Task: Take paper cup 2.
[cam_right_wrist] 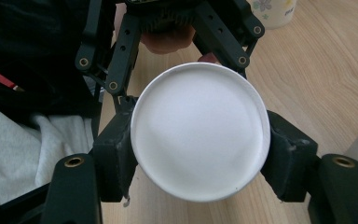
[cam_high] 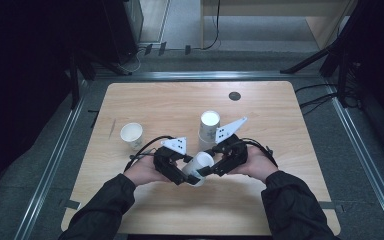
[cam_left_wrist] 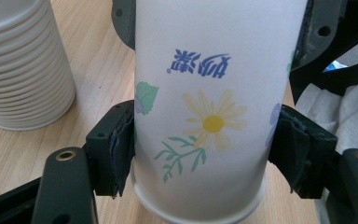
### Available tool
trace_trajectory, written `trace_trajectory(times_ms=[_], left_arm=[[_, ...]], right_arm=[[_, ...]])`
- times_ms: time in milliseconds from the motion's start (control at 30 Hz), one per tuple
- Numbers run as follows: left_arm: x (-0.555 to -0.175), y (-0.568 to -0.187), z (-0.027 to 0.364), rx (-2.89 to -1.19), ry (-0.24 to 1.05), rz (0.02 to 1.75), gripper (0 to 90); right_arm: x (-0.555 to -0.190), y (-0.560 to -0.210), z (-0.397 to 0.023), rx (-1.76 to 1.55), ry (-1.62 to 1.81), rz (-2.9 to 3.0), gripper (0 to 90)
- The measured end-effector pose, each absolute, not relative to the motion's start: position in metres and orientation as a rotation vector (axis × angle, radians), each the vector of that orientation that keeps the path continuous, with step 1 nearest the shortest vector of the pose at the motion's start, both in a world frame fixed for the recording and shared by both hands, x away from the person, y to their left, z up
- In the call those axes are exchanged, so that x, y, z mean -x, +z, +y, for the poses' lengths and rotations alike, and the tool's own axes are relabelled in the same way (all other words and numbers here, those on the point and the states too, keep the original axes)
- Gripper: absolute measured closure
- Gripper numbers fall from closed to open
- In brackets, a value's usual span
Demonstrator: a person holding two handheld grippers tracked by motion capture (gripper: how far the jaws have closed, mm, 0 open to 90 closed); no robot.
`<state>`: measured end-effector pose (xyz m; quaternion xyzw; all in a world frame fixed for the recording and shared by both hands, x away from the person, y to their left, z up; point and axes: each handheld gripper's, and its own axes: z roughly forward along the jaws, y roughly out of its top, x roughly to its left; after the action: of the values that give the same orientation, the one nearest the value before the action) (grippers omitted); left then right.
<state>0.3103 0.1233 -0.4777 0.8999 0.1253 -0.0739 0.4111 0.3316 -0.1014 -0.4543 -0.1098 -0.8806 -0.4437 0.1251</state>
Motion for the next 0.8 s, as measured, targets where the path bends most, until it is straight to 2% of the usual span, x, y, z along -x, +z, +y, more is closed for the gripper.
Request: trace_trajectory(times_ms=[200, 367, 800], left_arm=[[-0.310, -0.476, 0.125, -2.266, -0.189, 0.307, 30.0], [-0.311, -0.474, 0.130, -2.257, -0.187, 0.330, 29.9], [-0.318, -0.451, 0.148, -2.345, -0.173, 0.382, 29.7]], right_arm=[[-0.330, -0.452, -0.101, 0.312, -1.280, -2.573, 34.8], [-0.328, -0.452, -0.102, 0.295, -1.290, -2.597, 26.8], [-0.327, -0.454, -0.118, 0.405, -1.371, -2.662, 28.3]])
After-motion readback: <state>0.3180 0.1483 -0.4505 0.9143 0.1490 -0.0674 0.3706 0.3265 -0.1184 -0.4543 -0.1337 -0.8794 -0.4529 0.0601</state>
